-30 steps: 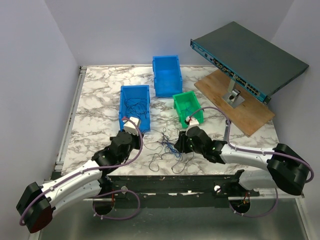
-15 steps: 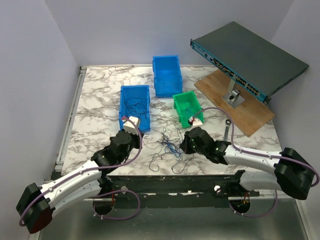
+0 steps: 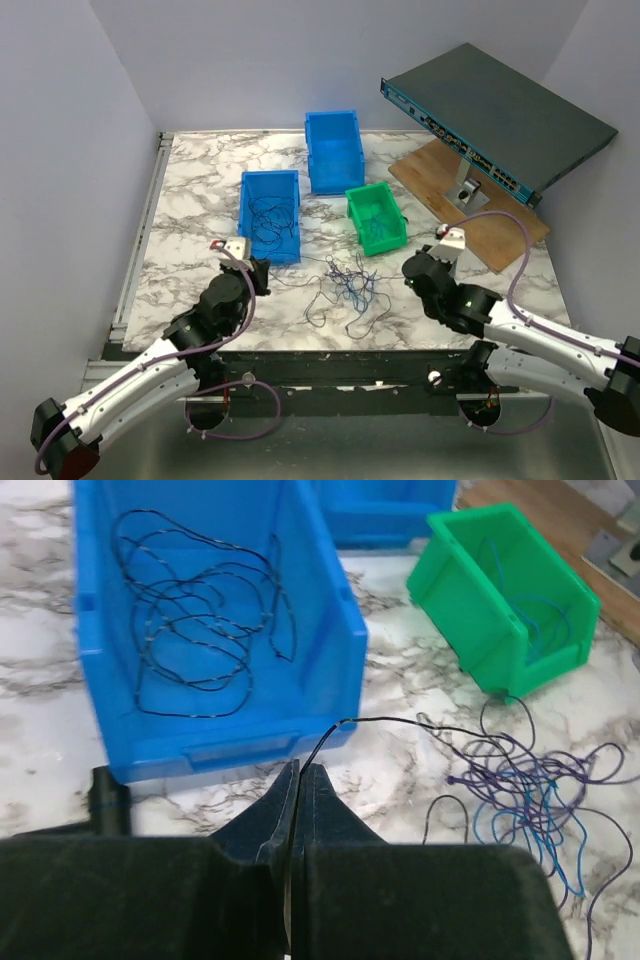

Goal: Untangle the cables

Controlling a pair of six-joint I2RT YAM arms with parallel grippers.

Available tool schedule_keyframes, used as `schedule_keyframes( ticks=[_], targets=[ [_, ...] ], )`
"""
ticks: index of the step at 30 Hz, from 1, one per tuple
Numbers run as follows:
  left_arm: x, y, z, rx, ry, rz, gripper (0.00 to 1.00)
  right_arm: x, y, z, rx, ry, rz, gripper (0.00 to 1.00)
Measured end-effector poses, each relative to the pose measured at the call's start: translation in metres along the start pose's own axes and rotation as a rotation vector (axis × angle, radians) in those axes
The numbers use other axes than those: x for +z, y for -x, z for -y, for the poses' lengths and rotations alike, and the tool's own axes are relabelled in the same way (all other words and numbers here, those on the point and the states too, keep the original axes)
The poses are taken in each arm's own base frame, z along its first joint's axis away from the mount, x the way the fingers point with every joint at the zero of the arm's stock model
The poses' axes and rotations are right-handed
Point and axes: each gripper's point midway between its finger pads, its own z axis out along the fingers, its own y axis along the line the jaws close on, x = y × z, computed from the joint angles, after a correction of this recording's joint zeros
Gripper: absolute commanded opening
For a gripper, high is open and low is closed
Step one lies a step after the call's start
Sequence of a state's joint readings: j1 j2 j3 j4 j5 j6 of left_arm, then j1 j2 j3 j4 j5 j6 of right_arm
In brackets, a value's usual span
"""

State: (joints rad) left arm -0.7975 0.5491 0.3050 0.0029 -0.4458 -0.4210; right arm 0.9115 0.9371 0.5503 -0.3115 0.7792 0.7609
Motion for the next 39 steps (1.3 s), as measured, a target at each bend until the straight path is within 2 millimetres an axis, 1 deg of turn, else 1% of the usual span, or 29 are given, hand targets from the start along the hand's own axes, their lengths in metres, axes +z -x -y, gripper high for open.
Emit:
schedule_keyframes(
  ticks=[3,4,8,10,12,17,19,21,22,24,25,26,27,28,30,32,33,36,39],
  targets=[
    [-0.012,0.012,-0.019,-0.066,0.072,0.082,0.00,-0.006,0.017,0.020,0.080,-0.075,0.073,0.01],
    [-0.016,0.013,-0.025,-0.084,0.089,0.103,0.00,-0.009,0.022,0.027,0.108,-0.100,0.096,0.01],
    [-0.036,0.029,-0.048,-0.202,0.149,0.244,0.00,-0.020,0.038,0.054,0.200,-0.189,0.185,0.01],
    [-0.043,0.032,-0.059,-0.247,0.190,0.284,0.00,-0.028,0.047,0.069,0.238,-0.230,0.237,0.01],
    [-0.048,0.032,-0.072,-0.290,0.249,0.309,0.00,-0.037,0.058,0.082,0.282,-0.262,0.288,0.01],
    [-0.051,0.018,-0.091,-0.307,0.352,0.295,0.00,-0.069,0.094,0.111,0.500,-0.303,0.424,0.01],
    [-0.051,0.015,-0.094,-0.307,0.367,0.290,0.00,-0.077,0.101,0.120,0.549,-0.307,0.458,0.01],
    [-0.050,0.016,-0.093,-0.298,0.359,0.292,0.00,-0.078,0.104,0.120,0.525,-0.298,0.461,0.03],
    [-0.049,0.017,-0.090,-0.292,0.344,0.294,0.00,-0.076,0.103,0.115,0.501,-0.282,0.451,0.13],
    [-0.045,0.018,-0.084,-0.273,0.309,0.292,0.00,-0.069,0.098,0.100,0.441,-0.226,0.404,0.57],
    [-0.042,0.017,-0.079,-0.253,0.285,0.280,0.00,-0.064,0.094,0.090,0.407,-0.189,0.374,0.74],
    [-0.039,0.017,-0.072,-0.230,0.252,0.265,0.00,-0.058,0.086,0.072,0.323,-0.111,0.314,0.81],
    [-0.034,0.015,-0.064,-0.200,0.217,0.243,0.00,-0.058,0.085,0.069,0.317,-0.101,0.308,0.84],
    [-0.030,0.013,-0.055,-0.172,0.177,0.222,0.00,-0.054,0.080,0.057,0.267,-0.048,0.275,0.85],
    [-0.024,0.006,-0.043,-0.121,0.120,0.176,0.00,-0.049,0.069,0.027,0.156,0.079,0.200,0.83],
    [-0.017,-0.002,-0.029,-0.065,0.059,0.119,0.00,-0.043,0.054,-0.007,0.040,0.206,0.120,0.77],
    [-0.016,-0.004,-0.029,-0.057,0.060,0.105,0.00,-0.039,0.044,-0.024,-0.019,0.265,0.075,0.75],
    [-0.014,-0.006,-0.020,-0.032,0.018,0.084,0.00,-0.026,0.007,-0.068,-0.187,0.409,-0.079,0.76],
    [-0.017,0.003,-0.016,-0.042,-0.010,0.115,0.00,-0.011,-0.028,-0.101,-0.300,0.503,-0.213,0.78]
  ],
)
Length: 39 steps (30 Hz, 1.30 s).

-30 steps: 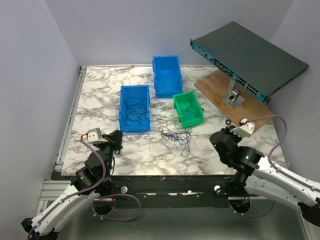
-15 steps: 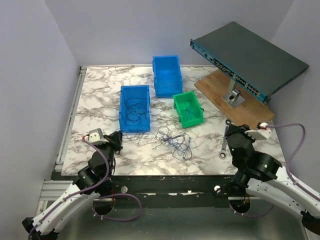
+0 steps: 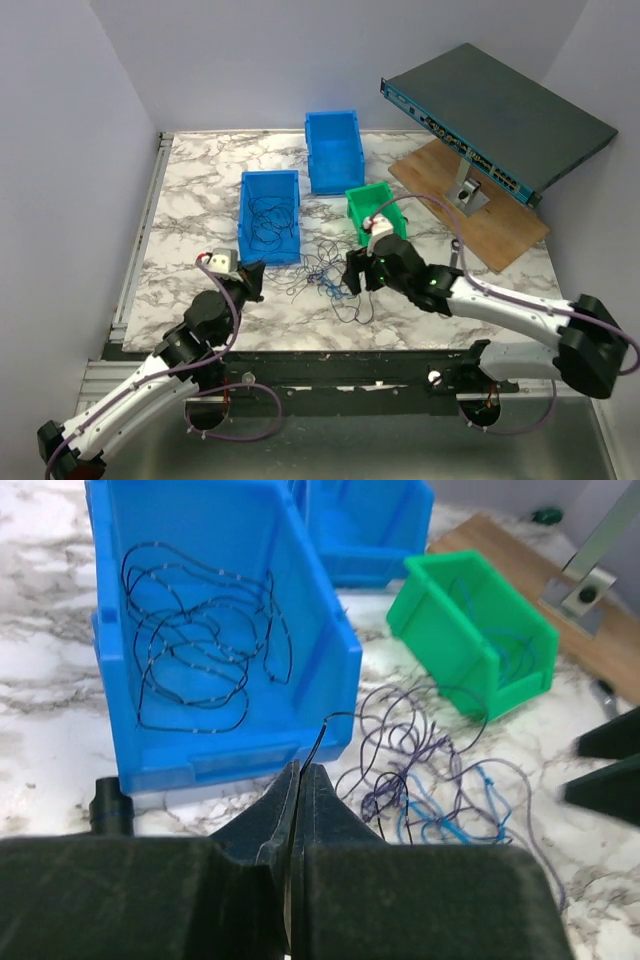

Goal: Untangle the cables

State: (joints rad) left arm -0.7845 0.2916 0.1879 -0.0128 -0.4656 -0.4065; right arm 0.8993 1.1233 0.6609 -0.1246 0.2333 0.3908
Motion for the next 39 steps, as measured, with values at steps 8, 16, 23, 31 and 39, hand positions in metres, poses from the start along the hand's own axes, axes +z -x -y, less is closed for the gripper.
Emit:
schedule_keyframes(
  ticks=[8,16,23,31,39],
  targets=[
    [-0.010,0.029,0.003,-0.064,-0.029,0.116,0.00,0.070,-0.021,-0.036,-0.093,0.061,-0.160,0.88],
    [-0.016,0.034,-0.006,-0.103,-0.001,0.159,0.00,0.106,-0.065,-0.046,-0.141,0.036,-0.264,0.62],
    [-0.028,0.050,-0.015,-0.150,0.050,0.169,0.00,0.087,-0.075,-0.016,-0.011,-0.070,-0.157,0.06],
    [-0.074,0.142,-0.022,-0.303,0.098,0.310,0.00,0.010,-0.062,0.077,0.358,-0.287,0.021,0.01],
    [-0.116,0.215,-0.039,-0.282,0.219,0.354,0.00,-0.033,-0.052,0.141,0.662,-0.584,0.170,0.05]
  ],
)
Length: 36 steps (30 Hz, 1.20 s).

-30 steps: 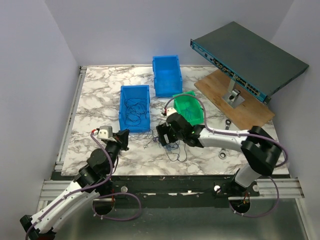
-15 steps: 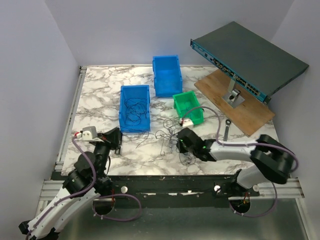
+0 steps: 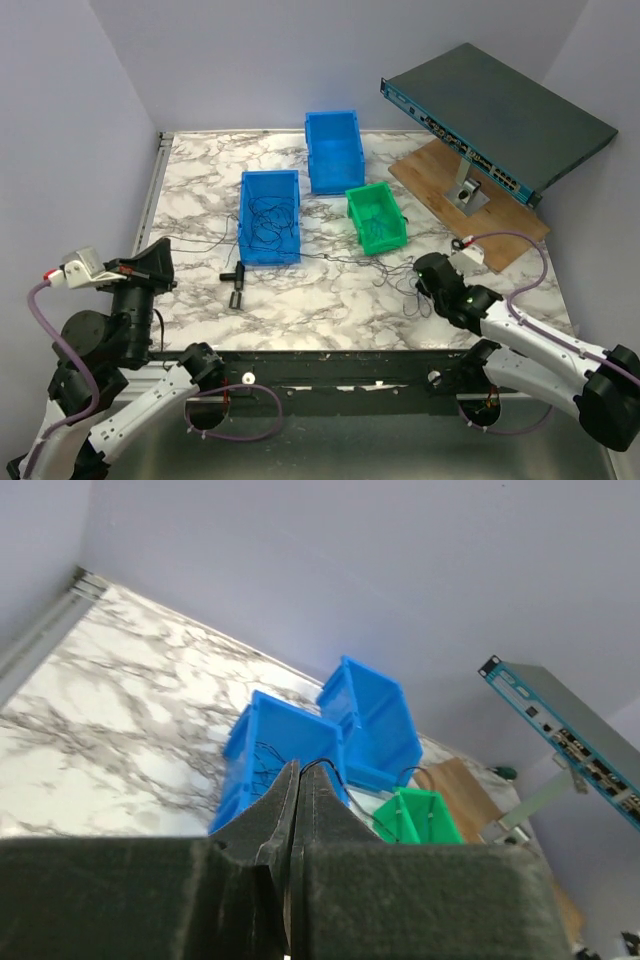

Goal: Untangle the cables

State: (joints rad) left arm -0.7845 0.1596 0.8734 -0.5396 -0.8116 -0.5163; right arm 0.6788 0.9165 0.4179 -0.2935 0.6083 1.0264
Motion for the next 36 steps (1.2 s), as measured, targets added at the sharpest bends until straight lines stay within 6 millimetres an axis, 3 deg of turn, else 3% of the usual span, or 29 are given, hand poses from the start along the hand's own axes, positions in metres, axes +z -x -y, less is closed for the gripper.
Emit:
schedule_keyframes(
  ticks=[2,5,9,12,17,22,26,30,36],
  targets=[
    [-0.002,0.013,-0.002,0.029,0.020,0.005,0.00,-0.001,0.001,0.018,0.041,-0.086,0.016,0.07],
    [-0.005,0.022,-0.004,0.075,0.038,-0.001,0.00,-0.005,0.006,0.038,0.082,-0.168,0.052,0.20],
    [-0.003,0.010,-0.004,0.164,0.029,-0.053,0.00,-0.014,0.020,0.039,0.102,-0.149,0.099,0.67],
    [0.003,-0.010,0.008,0.236,-0.022,-0.126,0.00,-0.020,0.028,0.026,0.032,-0.063,0.099,0.85],
    [0.014,-0.051,0.034,0.350,-0.127,-0.276,0.00,-0.037,0.030,-0.020,-0.116,0.202,0.047,0.88],
    [0.015,-0.072,0.051,0.403,-0.215,-0.362,0.00,-0.057,0.021,-0.074,-0.281,0.454,-0.061,0.91],
    [0.012,-0.063,0.062,0.397,-0.266,-0.357,0.00,-0.068,0.005,-0.121,-0.393,0.652,-0.170,0.91],
    [0.010,-0.050,0.071,0.383,-0.297,-0.332,0.00,-0.077,-0.023,-0.148,-0.484,0.806,-0.252,0.90],
    [0.009,-0.042,0.077,0.375,-0.315,-0.323,0.00,-0.103,-0.063,-0.204,-0.634,1.027,-0.296,0.89]
  ],
)
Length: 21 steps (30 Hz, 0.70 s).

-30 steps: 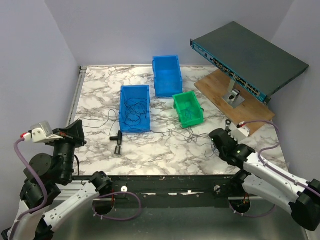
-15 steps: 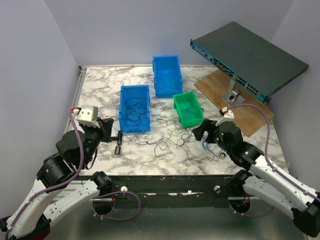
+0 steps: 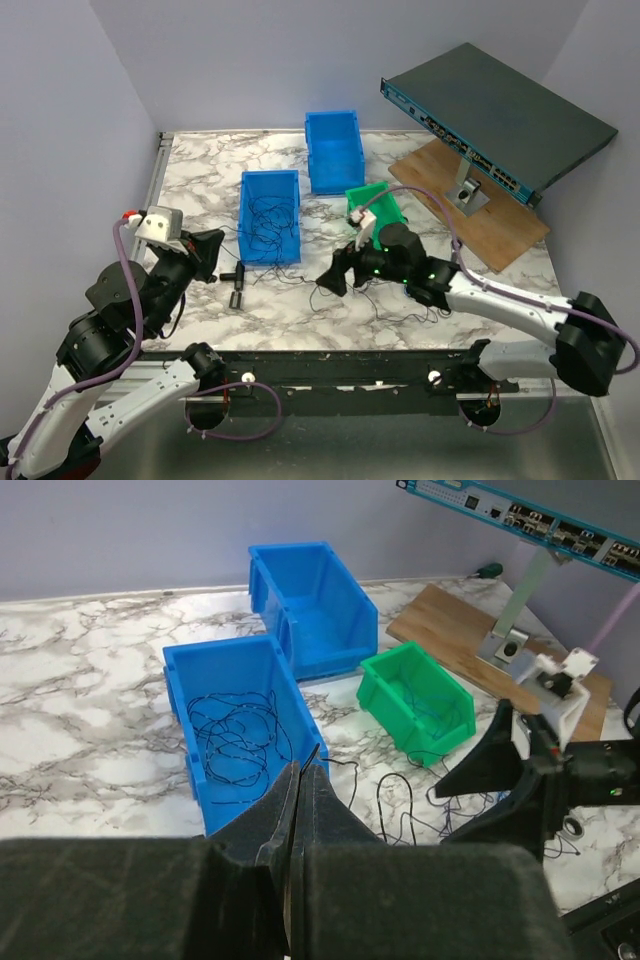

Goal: Untangle the cables

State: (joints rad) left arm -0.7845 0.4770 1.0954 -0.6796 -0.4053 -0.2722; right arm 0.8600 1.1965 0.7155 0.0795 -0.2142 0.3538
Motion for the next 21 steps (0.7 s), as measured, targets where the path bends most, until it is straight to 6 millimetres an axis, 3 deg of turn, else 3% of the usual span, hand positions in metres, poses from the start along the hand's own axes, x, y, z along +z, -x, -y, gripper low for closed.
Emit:
schedule_keyframes(
  ticks=[3,7,13,16,21],
  targets=[
    [-0.001,0.006,0.001,-0.001,-0.003,0.009,0.00,0.026,-0.004,-0.018,-0.075,0.050,-0.032,0.91],
    [-0.003,0.014,0.002,-0.003,-0.008,0.021,0.00,0.045,-0.021,-0.022,-0.133,0.063,-0.083,0.87],
    [-0.006,0.023,0.003,0.002,-0.014,0.037,0.00,0.056,-0.035,-0.012,-0.177,0.043,-0.121,0.36],
    [-0.005,0.023,0.003,0.007,-0.013,0.034,0.00,0.055,-0.033,-0.009,-0.183,0.025,-0.104,0.01],
    [-0.006,0.029,0.000,0.014,0.008,0.034,0.00,0.041,-0.032,0.000,-0.168,-0.029,-0.062,0.01]
  ],
)
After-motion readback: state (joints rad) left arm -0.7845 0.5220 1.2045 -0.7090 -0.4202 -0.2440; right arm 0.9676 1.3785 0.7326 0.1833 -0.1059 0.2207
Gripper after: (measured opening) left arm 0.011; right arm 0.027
